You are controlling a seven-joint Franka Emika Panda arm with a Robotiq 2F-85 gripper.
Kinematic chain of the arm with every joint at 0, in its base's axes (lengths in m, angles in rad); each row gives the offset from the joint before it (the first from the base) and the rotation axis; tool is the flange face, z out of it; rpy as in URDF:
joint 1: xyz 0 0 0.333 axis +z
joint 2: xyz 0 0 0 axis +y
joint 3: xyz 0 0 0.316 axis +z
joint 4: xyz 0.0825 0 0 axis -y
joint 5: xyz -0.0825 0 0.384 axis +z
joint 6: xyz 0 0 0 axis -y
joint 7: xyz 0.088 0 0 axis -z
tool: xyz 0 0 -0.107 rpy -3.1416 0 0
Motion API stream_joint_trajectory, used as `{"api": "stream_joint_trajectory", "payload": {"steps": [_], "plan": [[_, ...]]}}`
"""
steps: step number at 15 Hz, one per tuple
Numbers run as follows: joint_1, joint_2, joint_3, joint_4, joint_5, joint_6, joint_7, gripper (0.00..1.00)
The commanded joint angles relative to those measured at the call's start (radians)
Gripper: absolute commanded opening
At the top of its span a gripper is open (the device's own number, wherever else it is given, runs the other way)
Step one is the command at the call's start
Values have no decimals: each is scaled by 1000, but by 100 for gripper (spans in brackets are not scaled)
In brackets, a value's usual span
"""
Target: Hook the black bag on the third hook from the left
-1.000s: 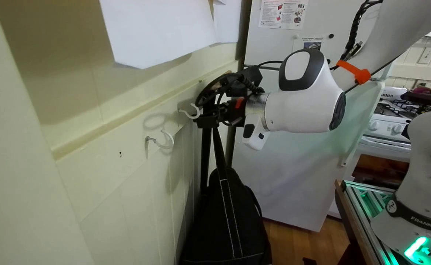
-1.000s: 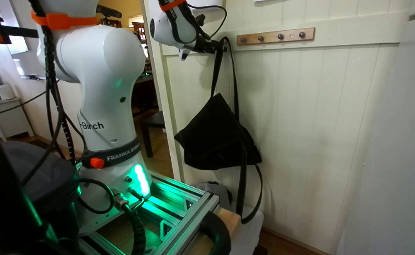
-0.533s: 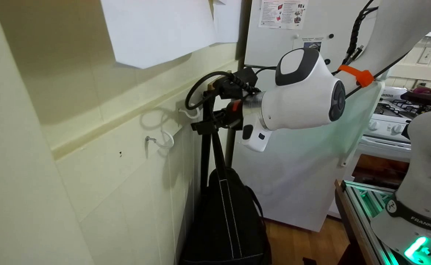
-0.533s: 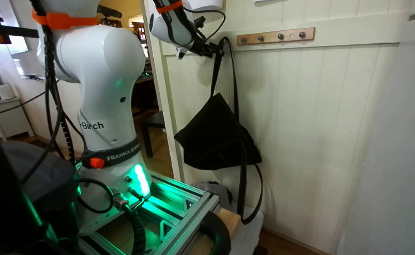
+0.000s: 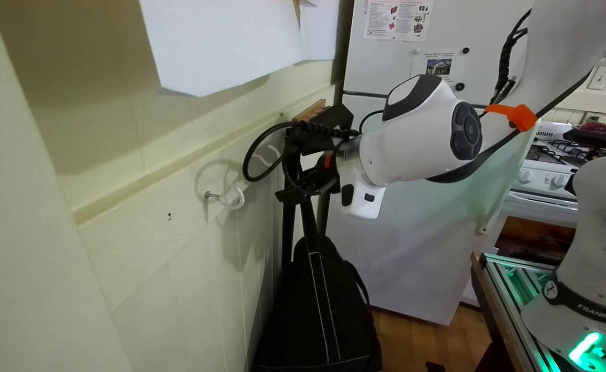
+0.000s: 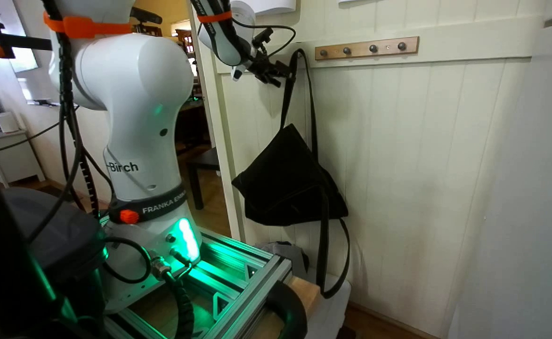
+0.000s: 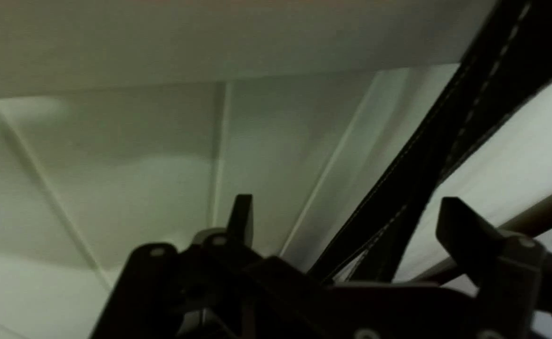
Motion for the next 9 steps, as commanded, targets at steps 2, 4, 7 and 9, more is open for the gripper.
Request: {"api": "stream_joint_trajectory", "payload": {"steps": [2, 4, 7, 9], "plan": [[6, -1, -4, -16, 157, 60, -183, 100], [3, 3, -10, -22, 214, 106, -247, 100], [3, 6, -13, -39, 316, 150, -343, 100], [7, 2, -11, -64, 418, 145, -418, 100]]}}
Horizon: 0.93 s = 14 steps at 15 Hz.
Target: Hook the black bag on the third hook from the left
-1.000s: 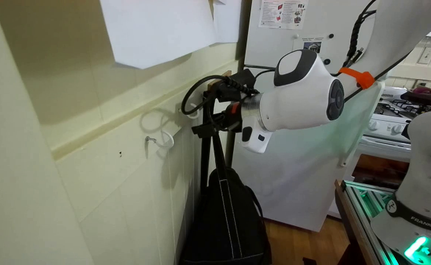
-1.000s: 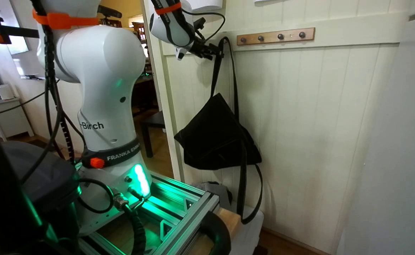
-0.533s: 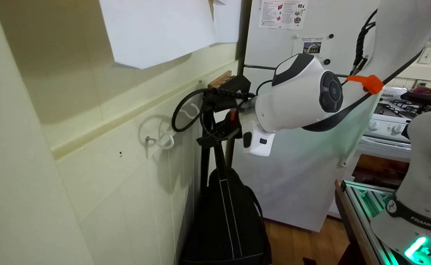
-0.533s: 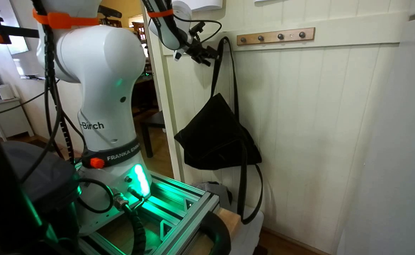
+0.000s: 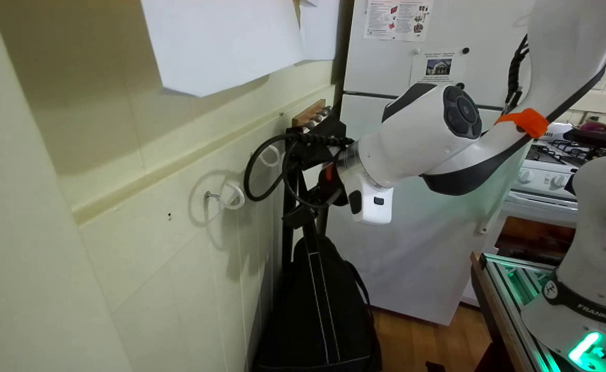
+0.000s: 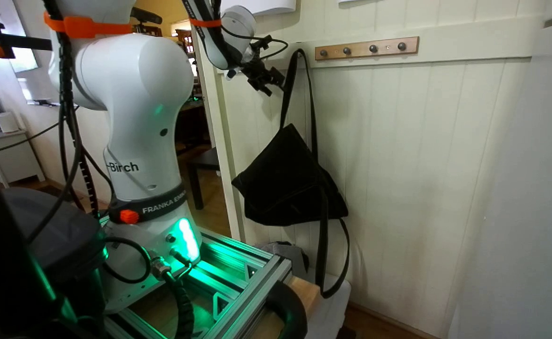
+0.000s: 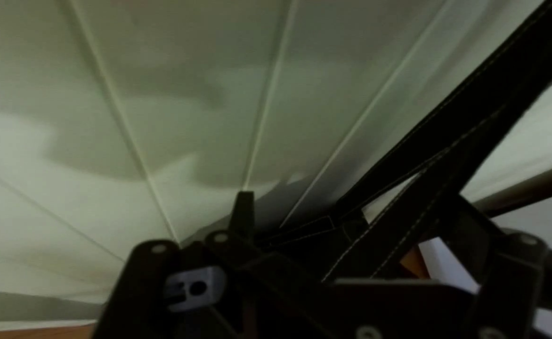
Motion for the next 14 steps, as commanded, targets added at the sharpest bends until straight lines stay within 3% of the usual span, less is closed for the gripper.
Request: {"api": "stream_joint_trajectory", "payload": {"steps": [1, 4, 6, 14], "plan": [[4, -9, -2, -48, 166, 26, -160, 100], [12, -19, 5, -74, 245, 14, -202, 100], [15, -26, 12, -82, 247, 2, -156, 100], [17, -101, 23, -128, 193, -8, 175, 100]]}}
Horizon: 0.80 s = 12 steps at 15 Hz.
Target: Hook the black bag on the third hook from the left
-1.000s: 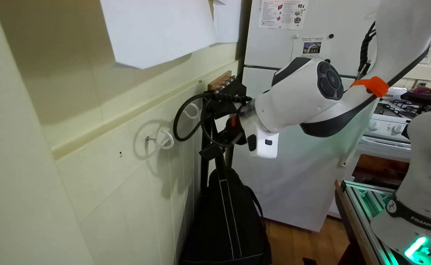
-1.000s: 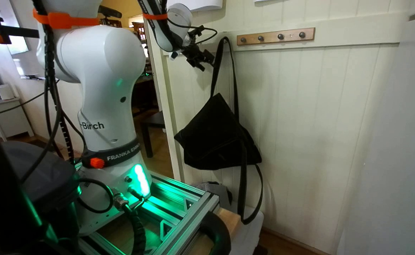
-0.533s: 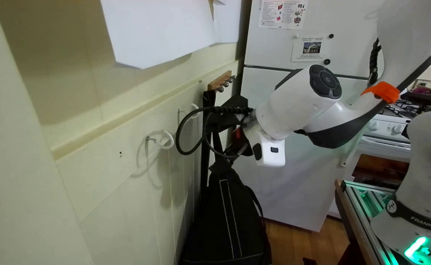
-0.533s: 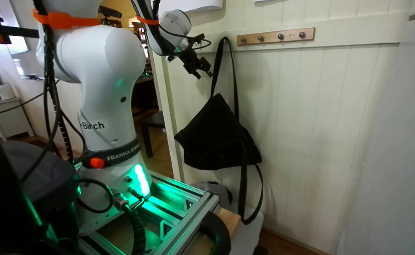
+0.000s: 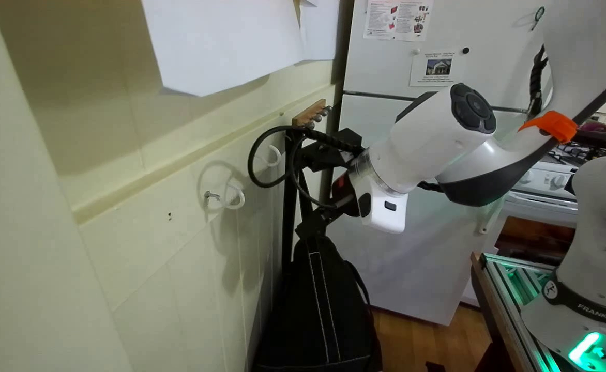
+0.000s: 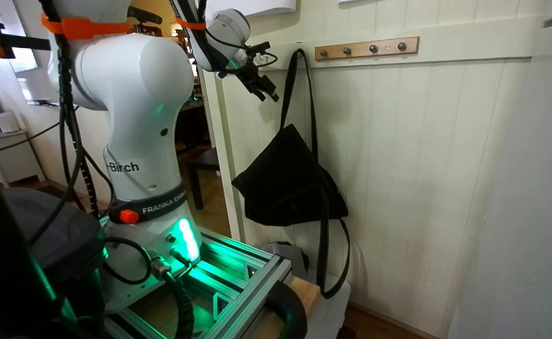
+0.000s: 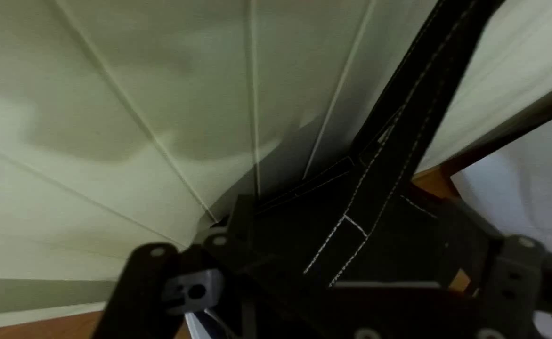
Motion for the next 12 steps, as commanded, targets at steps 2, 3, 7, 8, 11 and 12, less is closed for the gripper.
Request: {"api": "stream_joint_trajectory", "payload": {"steps": [2, 3, 7, 8, 11, 12], "plan": [[10, -67, 9, -64, -2, -17, 194, 100], [12, -73, 13, -73, -1, -26, 238, 100], [14, -100, 24, -107, 9, -66, 448, 100], [15, -105, 25, -113, 10, -75, 498, 100], [14, -127, 22, -141, 15, -101, 657, 100], [15, -131, 20, -150, 23, -108, 703, 100]]}}
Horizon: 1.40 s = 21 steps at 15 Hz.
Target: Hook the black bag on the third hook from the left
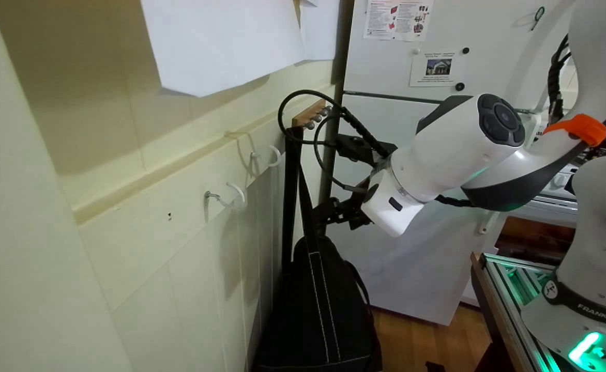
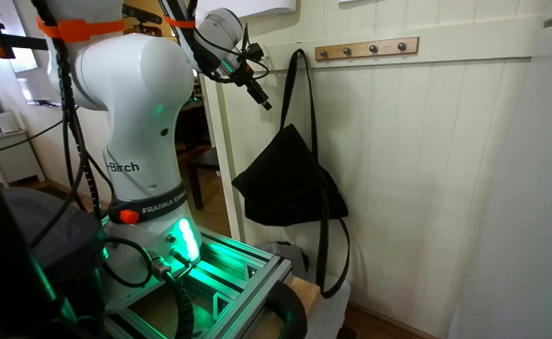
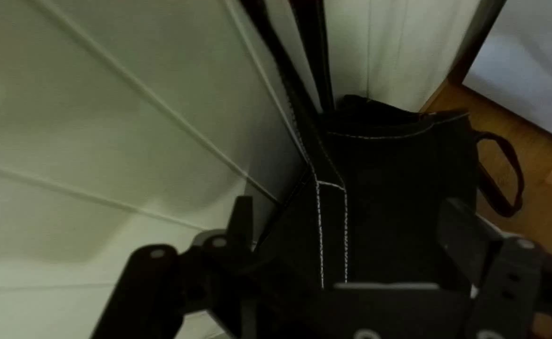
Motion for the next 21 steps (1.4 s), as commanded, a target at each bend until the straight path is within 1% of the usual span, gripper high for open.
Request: {"api": "stream_joint_trajectory", "payload": {"steps": [1, 4, 7, 8, 9, 13, 17, 20, 21], "plan": [[12, -51, 1, -52, 20, -55, 178, 100], [15, -63, -1, -76, 32, -90, 288, 100], [6, -87, -1, -104, -3, -126, 457, 100], [0, -101, -1, -117, -42, -130, 534, 100], [-1, -109, -3, -125, -58, -135, 587, 100], [-11, -156, -2, -169, -192, -146, 833, 100], [-15, -186, -27, -212, -243, -129, 1014, 100], [-24, -219, -36, -245, -315, -128, 1201, 100], [-27, -174, -37, -201, -344, -135, 1256, 100]]}}
